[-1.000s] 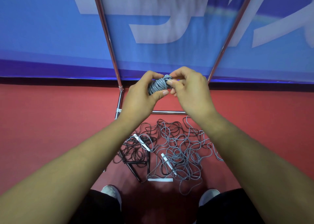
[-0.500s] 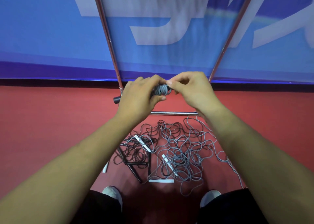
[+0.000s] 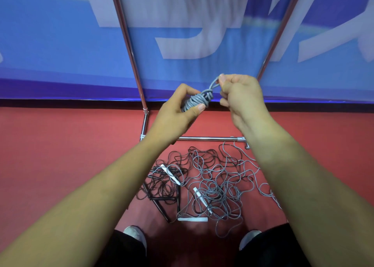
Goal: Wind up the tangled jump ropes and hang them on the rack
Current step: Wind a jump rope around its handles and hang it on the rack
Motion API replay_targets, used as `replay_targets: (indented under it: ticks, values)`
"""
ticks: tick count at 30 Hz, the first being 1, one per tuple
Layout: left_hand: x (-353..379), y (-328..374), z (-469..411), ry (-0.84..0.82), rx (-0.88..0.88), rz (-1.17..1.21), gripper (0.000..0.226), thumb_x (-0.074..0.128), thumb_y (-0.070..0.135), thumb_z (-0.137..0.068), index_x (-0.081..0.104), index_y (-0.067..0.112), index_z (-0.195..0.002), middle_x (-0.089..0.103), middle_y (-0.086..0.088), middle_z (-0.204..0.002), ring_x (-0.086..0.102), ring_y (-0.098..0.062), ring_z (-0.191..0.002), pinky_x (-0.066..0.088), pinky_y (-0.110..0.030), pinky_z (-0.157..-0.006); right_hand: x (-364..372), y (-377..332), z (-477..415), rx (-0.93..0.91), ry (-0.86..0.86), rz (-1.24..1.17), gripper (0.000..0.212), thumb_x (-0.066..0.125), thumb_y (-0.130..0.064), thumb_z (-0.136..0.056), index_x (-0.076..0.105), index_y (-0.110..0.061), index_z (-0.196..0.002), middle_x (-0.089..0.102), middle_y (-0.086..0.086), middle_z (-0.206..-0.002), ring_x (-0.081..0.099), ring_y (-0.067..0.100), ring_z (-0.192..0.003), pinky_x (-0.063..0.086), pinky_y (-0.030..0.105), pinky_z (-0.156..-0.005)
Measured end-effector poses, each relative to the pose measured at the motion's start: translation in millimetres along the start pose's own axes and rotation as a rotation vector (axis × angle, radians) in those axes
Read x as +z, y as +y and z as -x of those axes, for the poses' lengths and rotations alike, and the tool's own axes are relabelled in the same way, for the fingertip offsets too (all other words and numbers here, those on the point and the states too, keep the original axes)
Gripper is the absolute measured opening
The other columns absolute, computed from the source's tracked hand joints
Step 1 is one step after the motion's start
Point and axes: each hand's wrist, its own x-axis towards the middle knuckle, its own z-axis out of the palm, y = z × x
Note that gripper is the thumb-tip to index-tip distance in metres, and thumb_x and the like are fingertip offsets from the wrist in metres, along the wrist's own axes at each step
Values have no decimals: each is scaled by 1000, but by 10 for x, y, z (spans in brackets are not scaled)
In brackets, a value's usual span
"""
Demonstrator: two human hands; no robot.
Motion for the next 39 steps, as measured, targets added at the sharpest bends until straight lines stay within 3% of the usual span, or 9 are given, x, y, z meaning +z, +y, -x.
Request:
replay_targets:
  ticks: [3,11,16,20,23,27,31,34,39]
  values:
    - [-47,49,6,-13,-49,109,15,66,30,-85,59,28,-98,71,1,-86,56,-14,-72,44,-30,-69,40,-41,44,-21,-27,-108,28,53,-12,-101,61,-9,-74,49,3,-59,40,10,-48,35,24,-46]
    - [-333,619,-210,-119,8,157,23,65,22,-92,56,25,-113,70,-10,-100,60,-19,-87,48,-28,-77,100,-859,17,-178,-96,19,29,56,-12,-100,60,-9,-72,59,5,-68,51,9,-43,42,23,-41]
    - [-505,1315,-494,-110,120,86,22,59,21,-97,53,28,-117,61,-10,-98,58,-25,-84,49,-33,-71,142,-1719,-13,-272,-185,-13,29,55,-7,-100,60,-2,-72,56,8,-60,55,10,-46,50,22,-50]
    - [-576,1765,-688,-62,163,71,19,47,11,-105,49,20,-121,61,-15,-109,66,-24,-86,56,-23,-72,118,-2282,-55,-291,-270,-87,15,57,9,-92,61,3,-79,59,14,-62,61,15,-51,53,24,-55]
    - [-579,2011,-804,-46,161,88,18,55,15,-102,51,22,-118,63,-6,-102,67,-18,-79,57,-32,-78,72,-2592,-72,-328,-308,-38,12,59,12,-89,62,0,-86,62,11,-63,59,13,-50,53,23,-53]
    - [-529,2203,-1051,23,246,-106,49,80,18,-83,46,9,-116,58,1,-98,57,-9,-82,50,-22,-73,2,-2893,-216,-407,-281,61,6,62,3,-92,66,3,-97,63,4,-60,57,11,-51,51,22,-52]
    - [-496,2349,-1433,139,271,-191,35,83,26,-81,58,17,-104,65,5,-89,64,-16,-78,53,-33,-75,-52,-3129,-525,-461,-180,87,4,63,7,-90,66,6,-90,61,11,-65,58,12,-51,54,23,-54]
    - [-492,2380,-1814,174,278,-205,33,83,30,-80,68,23,-108,72,7,-97,70,-15,-87,56,-41,-86,-77,-3241,-857,-464,-110,92,7,64,9,-89,66,9,-95,62,11,-65,59,9,-47,56,22,-55]
    - [-458,2393,-2311,244,261,-253,34,81,32,-82,71,20,-112,71,8,-96,65,-6,-83,47,-19,-74,14,-3362,-1360,-493,-7,163,11,66,8,-88,67,8,-100,63,11,-67,58,10,-50,56,20,-54]
